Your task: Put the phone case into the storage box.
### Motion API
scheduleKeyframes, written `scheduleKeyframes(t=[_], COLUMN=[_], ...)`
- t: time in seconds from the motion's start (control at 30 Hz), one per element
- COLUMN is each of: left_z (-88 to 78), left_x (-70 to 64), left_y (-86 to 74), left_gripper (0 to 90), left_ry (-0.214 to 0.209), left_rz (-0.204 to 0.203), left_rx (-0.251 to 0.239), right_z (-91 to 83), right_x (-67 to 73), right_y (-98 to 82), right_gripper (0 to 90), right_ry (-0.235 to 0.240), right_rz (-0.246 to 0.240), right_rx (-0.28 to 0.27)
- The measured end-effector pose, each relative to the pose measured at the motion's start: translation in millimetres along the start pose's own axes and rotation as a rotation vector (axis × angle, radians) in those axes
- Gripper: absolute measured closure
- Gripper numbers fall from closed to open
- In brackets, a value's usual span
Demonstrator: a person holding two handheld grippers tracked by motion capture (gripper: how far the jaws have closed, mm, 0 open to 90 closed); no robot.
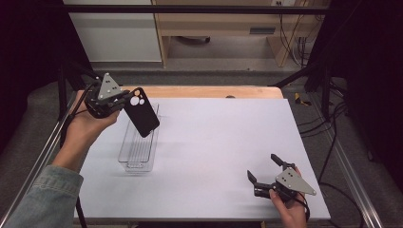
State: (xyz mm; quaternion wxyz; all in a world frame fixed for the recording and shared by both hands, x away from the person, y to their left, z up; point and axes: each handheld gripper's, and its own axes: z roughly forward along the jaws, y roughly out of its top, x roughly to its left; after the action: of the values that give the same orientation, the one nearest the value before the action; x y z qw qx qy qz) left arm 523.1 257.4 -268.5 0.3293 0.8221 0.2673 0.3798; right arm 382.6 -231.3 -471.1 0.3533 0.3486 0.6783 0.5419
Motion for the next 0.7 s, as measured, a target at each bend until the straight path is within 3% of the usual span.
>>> scheduleKeyframes(t=[0.13, 0.27, 0.7], left_z=[0.6, 2.4, 8.7], left_x=[4.4, 8.9, 16.2], left_y=[-3.8, -7.9, -10.9], left_gripper=[83.8, 83.8, 83.8], left_ry=[0.011, 0.013, 0.017], left_rz=[0.019, 0.011, 0.018], left_rx=[-0.024, -0.017, -0.017], right_z=[3.8, 5.8, 7.1], right_x=[3.5, 5.7, -1.4], right_y=[0.2, 0.9, -0.8], right_gripper=[3.0, 3.1, 3.2], right_ry=[0.0, 0.005, -0.009], right_rz=[0.004, -0.006, 0.011], right_rx=[-0.005, -0.009, -0.028])
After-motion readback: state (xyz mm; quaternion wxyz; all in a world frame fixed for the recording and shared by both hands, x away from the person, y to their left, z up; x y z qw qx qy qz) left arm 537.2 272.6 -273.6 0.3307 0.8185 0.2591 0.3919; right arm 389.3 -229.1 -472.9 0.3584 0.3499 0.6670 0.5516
